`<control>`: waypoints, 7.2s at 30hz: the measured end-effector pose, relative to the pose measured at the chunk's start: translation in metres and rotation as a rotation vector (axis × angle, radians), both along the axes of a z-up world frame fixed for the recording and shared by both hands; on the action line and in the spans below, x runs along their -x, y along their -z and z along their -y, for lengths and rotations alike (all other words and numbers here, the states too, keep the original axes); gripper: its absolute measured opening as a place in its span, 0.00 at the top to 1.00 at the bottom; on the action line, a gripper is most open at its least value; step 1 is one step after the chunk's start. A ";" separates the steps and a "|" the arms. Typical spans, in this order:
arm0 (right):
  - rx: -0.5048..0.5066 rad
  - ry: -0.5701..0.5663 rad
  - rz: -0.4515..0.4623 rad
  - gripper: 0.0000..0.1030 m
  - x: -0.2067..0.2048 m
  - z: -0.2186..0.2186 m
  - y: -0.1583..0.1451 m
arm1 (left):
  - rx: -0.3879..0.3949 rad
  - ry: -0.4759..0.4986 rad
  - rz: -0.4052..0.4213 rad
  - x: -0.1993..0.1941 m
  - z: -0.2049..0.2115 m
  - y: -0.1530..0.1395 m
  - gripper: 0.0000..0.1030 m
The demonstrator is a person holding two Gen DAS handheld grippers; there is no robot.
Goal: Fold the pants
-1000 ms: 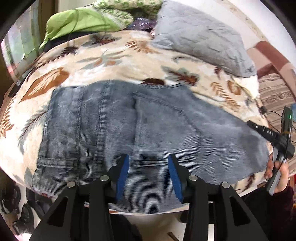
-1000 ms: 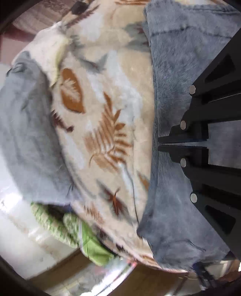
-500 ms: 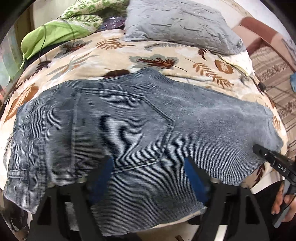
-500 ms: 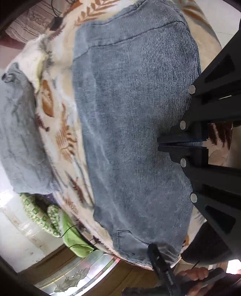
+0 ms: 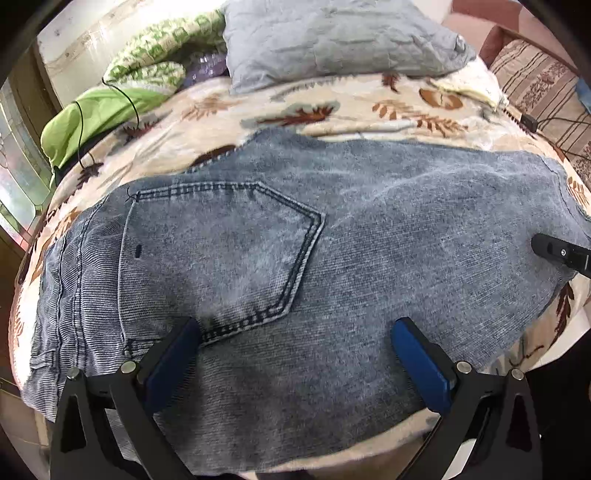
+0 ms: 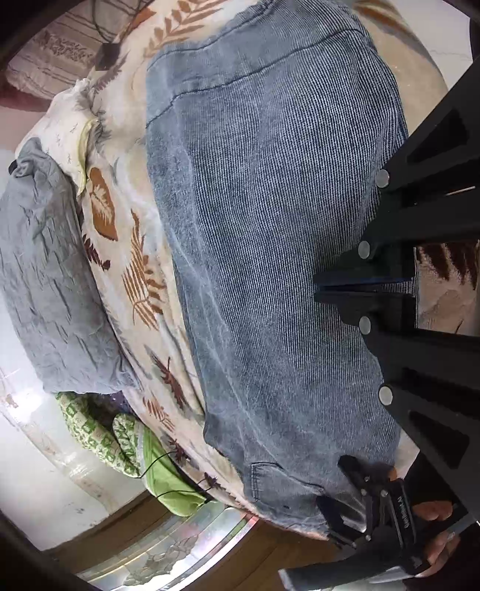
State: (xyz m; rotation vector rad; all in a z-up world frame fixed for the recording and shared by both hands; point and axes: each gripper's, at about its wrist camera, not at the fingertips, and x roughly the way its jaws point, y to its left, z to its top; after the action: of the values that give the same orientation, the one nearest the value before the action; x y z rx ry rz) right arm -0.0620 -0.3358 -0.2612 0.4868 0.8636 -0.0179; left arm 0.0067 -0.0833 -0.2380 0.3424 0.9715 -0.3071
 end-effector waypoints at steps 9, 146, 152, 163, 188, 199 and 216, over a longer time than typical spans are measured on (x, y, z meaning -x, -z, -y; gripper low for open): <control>0.083 0.010 0.142 0.95 0.016 -0.004 -0.034 | 0.033 -0.079 0.186 0.014 -0.010 -0.073 0.00; -0.525 0.438 0.307 0.73 0.094 0.126 0.001 | 0.144 0.895 -0.306 -0.062 0.356 -0.045 0.87; -0.369 0.283 0.361 0.73 0.069 0.077 -0.038 | 0.322 0.839 -0.263 -0.078 0.299 -0.090 0.87; -0.387 -0.128 0.290 0.73 0.009 -0.036 -0.044 | 0.350 0.544 -0.218 -0.123 0.130 -0.074 0.83; -0.723 0.231 0.287 0.38 0.002 0.046 -0.011 | 0.692 0.327 -0.364 -0.090 0.059 -0.037 0.22; -0.682 0.257 0.293 0.38 0.021 0.055 -0.015 | 0.648 0.266 -0.544 -0.067 0.064 -0.055 0.82; -0.639 0.099 0.297 0.38 -0.003 0.031 -0.031 | 0.525 0.038 -0.420 -0.075 0.006 -0.048 0.64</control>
State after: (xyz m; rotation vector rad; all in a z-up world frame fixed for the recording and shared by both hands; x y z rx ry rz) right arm -0.0589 -0.3668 -0.2298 1.1012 0.5380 0.2411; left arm 0.0817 -0.0896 -0.1896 -0.1939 1.2496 -0.6698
